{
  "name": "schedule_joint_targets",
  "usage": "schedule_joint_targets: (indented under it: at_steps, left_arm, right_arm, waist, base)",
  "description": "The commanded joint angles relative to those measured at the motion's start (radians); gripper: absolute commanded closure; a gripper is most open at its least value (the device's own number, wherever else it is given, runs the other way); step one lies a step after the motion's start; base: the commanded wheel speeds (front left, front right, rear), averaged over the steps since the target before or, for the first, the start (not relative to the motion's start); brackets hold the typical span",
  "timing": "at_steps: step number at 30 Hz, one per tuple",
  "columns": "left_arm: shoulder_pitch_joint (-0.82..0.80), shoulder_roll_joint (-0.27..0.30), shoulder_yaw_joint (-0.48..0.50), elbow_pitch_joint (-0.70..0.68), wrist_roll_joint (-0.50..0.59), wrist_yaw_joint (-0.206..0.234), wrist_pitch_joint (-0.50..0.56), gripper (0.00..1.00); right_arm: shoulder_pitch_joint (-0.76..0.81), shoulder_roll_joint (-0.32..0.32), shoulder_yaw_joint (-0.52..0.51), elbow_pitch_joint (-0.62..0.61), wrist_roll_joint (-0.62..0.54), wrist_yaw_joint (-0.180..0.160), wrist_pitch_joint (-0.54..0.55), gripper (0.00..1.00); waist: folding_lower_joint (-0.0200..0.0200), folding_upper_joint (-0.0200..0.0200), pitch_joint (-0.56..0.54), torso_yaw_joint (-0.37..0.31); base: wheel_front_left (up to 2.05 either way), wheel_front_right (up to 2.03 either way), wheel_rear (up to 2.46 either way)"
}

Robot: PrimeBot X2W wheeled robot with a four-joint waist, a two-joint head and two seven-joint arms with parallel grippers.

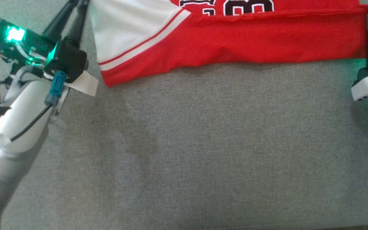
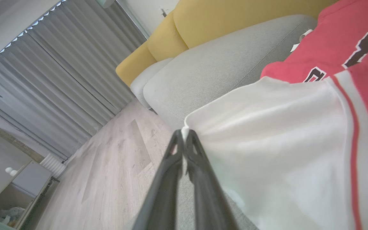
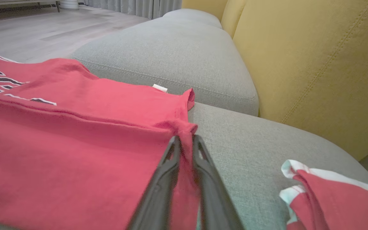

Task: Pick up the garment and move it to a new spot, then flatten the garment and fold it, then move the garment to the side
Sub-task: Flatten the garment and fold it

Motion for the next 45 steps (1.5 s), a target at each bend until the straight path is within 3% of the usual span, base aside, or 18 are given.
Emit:
schedule_joint_targets:
  at_steps: [1, 10, 20, 21, 23, 24, 25, 28, 29, 32, 40, 41, 42, 43, 45]
  left_arm:
    - [-0.026, 0.027, 0.048, -0.011, -0.015, 0.015, -0.013, 0.00]
    - [0.237, -0.088, 0.138, -0.011, -0.228, 0.078, -0.071, 0.00]
    - [0.399, -0.186, 0.170, 0.064, -0.345, 0.054, -0.085, 0.00]
    - [0.398, -0.191, 0.169, 0.084, -0.352, 0.046, -0.085, 0.38]
    - [0.392, -0.201, 0.164, 0.114, -0.362, 0.025, -0.085, 0.67]
    - [0.389, -0.207, 0.158, 0.124, -0.367, 0.010, -0.084, 0.90]
    - [0.388, -0.214, 0.150, 0.132, -0.375, -0.010, -0.080, 1.00]
    - [0.386, -0.228, 0.116, 0.150, -0.393, -0.083, -0.053, 1.00]
    - [0.383, -0.228, 0.111, 0.152, -0.391, -0.089, -0.055, 1.00]
    - [0.377, -0.221, 0.107, 0.152, -0.375, -0.082, -0.063, 1.00]
    - [0.369, -0.182, 0.105, 0.109, -0.317, -0.050, -0.081, 1.00]
    - [0.371, -0.177, 0.104, 0.102, -0.313, -0.047, -0.081, 1.00]
    - [0.374, -0.171, 0.103, 0.096, -0.308, -0.043, -0.082, 1.00]
    - [0.377, -0.165, 0.102, 0.091, -0.304, -0.042, -0.082, 1.00]
    - [0.384, -0.157, 0.102, 0.082, -0.303, -0.039, -0.082, 1.00]
  right_arm:
    - [-0.005, -0.012, 0.000, -0.028, -0.002, -0.001, -0.006, 0.00]
    - [0.070, 0.036, -0.051, -0.117, -0.014, -0.001, -0.006, 0.00]
    - [0.139, 0.068, -0.074, -0.145, -0.019, -0.001, -0.006, 0.00]
    - [0.139, 0.069, -0.073, -0.146, -0.019, -0.001, -0.006, 0.00]
    - [0.141, 0.068, -0.072, -0.144, -0.017, -0.001, -0.006, 0.00]
    - [0.141, 0.067, -0.073, -0.142, -0.015, -0.001, -0.006, 0.00]
    - [0.142, 0.065, -0.076, -0.139, -0.013, -0.001, -0.006, 0.00]
    - [0.148, 0.067, -0.073, -0.125, -0.005, -0.001, -0.006, 0.00]
    - [0.151, 0.068, -0.067, -0.114, 0.005, -0.001, -0.006, 0.00]
    - [0.153, 0.074, -0.068, -0.075, 0.025, -0.001, -0.006, 0.00]
    - [0.084, 0.088, -0.055, 0.170, 0.095, -0.001, 0.005, 0.00]
    - [0.072, 0.087, -0.043, 0.194, 0.110, -0.001, 0.009, 0.14]
    - [0.061, 0.083, -0.030, 0.215, 0.122, -0.001, 0.010, 0.44]
    - [0.051, 0.079, -0.020, 0.234, 0.134, -0.001, 0.009, 1.00]
    - [0.036, 0.071, 0.006, 0.266, 0.156, -0.001, 0.008, 1.00]
  waist:
    - [-0.0002, 0.0000, -0.007, 0.000]
    - [-0.0002, 0.0000, -0.048, -0.009]
    - [-0.0002, 0.0000, -0.064, -0.016]
    - [-0.0002, 0.0000, -0.063, -0.017]
    - [-0.0002, 0.0000, -0.062, -0.019]
    - [-0.0002, 0.0000, -0.062, -0.018]
    - [-0.0002, 0.0000, -0.063, -0.016]
    - [-0.0002, 0.0000, -0.068, -0.007]
    - [-0.0002, 0.0000, -0.071, -0.004]
    - [-0.0002, 0.0000, -0.078, 0.003]
    - [-0.0002, 0.0000, -0.096, 0.022]
    - [-0.0002, 0.0000, -0.098, 0.024]
    - [-0.0002, 0.0000, -0.100, 0.025]
    - [-0.0002, 0.0000, -0.102, 0.027]
    - [-0.0002, 0.0000, -0.108, 0.030]
  base:
    - [0.00, 0.00, 0.00]
    - [0.00, 0.00, 0.00]
    - [0.00, 0.00, 0.00]
    - [0.00, 0.00, 0.00]
    - [0.00, 0.00, 0.00]
    - [0.00, 0.00, 0.00]
    - [0.00, 0.00, 0.00]
    - [0.00, 0.00, 0.00]
    - [0.00, 0.00, 0.00]
    - [0.00, 0.00, 0.00]
    - [0.00, 0.00, 0.00]
    - [0.00, 0.00, 0.00]
    - [0.00, 0.00, 0.00]
    - [0.00, 0.00, 0.00]
    - [0.00, 0.00, 0.00]
